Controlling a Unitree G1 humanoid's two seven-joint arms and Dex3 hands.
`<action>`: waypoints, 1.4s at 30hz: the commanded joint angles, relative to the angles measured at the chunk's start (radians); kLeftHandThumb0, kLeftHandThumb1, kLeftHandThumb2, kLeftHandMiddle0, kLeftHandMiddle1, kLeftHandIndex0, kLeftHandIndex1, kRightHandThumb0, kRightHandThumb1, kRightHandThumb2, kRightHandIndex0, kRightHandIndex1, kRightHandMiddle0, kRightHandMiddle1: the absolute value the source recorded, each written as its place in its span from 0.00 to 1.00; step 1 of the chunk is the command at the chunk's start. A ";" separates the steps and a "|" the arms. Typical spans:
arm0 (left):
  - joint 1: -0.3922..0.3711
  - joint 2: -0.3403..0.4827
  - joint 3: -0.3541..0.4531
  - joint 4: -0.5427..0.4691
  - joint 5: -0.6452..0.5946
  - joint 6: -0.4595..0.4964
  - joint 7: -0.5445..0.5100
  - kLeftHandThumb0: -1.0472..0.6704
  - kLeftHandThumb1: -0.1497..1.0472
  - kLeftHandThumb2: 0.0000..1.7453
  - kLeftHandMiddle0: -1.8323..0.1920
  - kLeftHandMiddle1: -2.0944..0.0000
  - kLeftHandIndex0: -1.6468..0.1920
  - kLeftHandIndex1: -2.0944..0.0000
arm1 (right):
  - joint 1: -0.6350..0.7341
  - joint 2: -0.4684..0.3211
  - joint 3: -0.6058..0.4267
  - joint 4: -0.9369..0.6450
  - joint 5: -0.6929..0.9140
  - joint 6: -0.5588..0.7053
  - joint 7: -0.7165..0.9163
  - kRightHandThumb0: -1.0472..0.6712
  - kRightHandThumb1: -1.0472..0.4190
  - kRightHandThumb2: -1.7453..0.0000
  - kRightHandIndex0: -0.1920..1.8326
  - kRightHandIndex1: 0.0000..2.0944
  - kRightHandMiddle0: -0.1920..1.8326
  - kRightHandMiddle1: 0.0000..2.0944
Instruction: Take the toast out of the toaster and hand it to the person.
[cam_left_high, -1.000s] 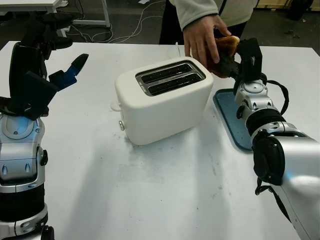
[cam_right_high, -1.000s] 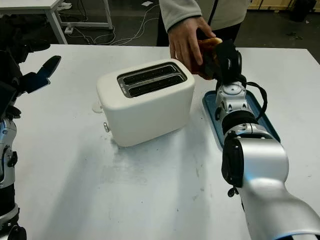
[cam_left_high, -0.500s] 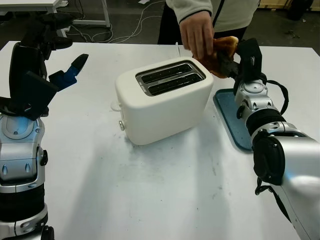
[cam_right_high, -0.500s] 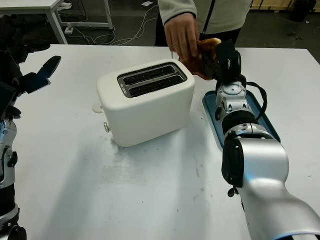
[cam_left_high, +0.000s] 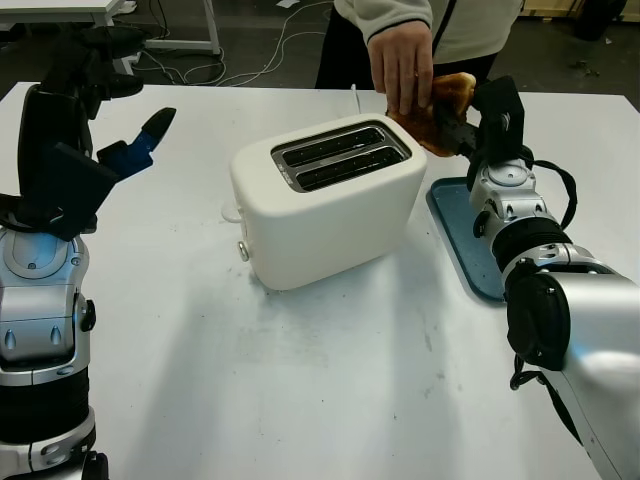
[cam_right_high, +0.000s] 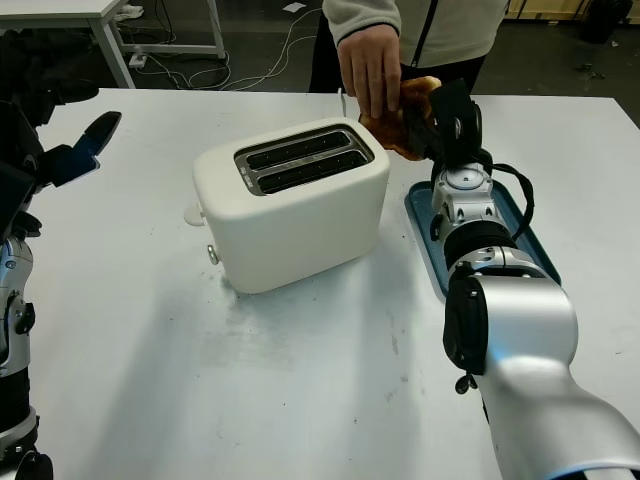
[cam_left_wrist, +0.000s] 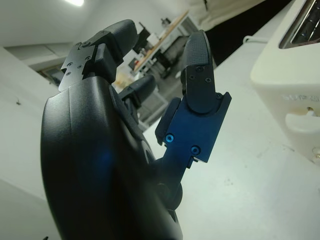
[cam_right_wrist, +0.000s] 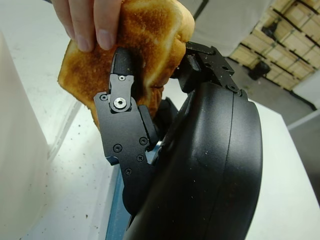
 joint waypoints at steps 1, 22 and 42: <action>0.011 0.002 0.003 -0.008 0.005 -0.005 0.004 0.38 0.72 0.33 0.90 0.43 0.85 0.57 | 0.009 -0.009 -0.005 -0.001 0.002 -0.025 0.012 0.51 0.09 0.78 0.47 0.83 0.31 0.83; 0.008 -0.003 0.002 0.000 0.001 -0.006 0.008 0.37 0.70 0.33 0.90 0.43 0.85 0.57 | 0.039 -0.068 0.127 -0.012 -0.118 -0.040 0.085 0.10 0.09 0.76 0.10 0.00 0.09 0.00; 0.133 -0.117 -0.008 -0.001 0.012 -0.036 0.094 0.37 0.79 0.28 0.90 0.55 0.86 0.65 | 0.583 0.121 -0.016 -0.442 0.167 -0.325 0.187 0.18 0.09 0.67 0.15 0.04 0.17 0.01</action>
